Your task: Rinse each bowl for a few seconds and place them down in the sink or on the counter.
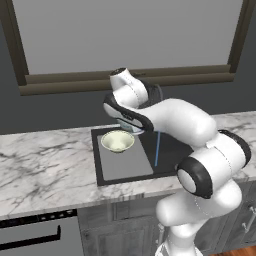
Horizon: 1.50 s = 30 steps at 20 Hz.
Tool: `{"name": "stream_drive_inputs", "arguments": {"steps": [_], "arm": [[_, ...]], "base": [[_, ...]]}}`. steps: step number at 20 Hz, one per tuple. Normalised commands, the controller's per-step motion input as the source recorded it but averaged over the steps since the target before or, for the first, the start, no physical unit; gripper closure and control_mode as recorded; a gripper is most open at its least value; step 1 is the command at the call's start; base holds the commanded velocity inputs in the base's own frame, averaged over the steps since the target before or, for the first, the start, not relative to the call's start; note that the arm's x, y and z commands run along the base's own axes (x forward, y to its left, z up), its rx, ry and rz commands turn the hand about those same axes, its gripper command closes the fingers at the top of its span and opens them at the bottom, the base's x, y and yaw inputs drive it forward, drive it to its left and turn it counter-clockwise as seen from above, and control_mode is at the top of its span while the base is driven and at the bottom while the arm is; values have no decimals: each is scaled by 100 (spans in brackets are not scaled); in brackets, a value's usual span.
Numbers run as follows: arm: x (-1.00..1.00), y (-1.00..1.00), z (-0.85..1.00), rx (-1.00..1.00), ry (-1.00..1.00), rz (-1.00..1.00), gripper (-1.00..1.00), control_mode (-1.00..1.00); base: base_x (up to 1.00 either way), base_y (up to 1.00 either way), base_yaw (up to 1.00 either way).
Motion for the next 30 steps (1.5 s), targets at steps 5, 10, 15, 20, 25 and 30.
{"name": "stream_drive_inputs", "arguments": {"steps": [5, 10, 15, 20, 25, 30], "arm": [[-51, 12, 4, 0, 0, 33, 100, -100], [-41, 11, 0, 3, 0, 36, 100, -100], [-9, 21, 0, 15, 8, 38, 100, -100], [8, 49, 0, 19, 9, 29, 100, -100], [7, 67, -3, 11, 9, 25, 100, -100], [0, 83, -7, -4, 1, 17, 100, -100]], "base": [[0, 0, 0], [0, 0, 0], [0, 0, 0], [0, 0, 0], [0, 0, 0], [0, 0, 0]]}}
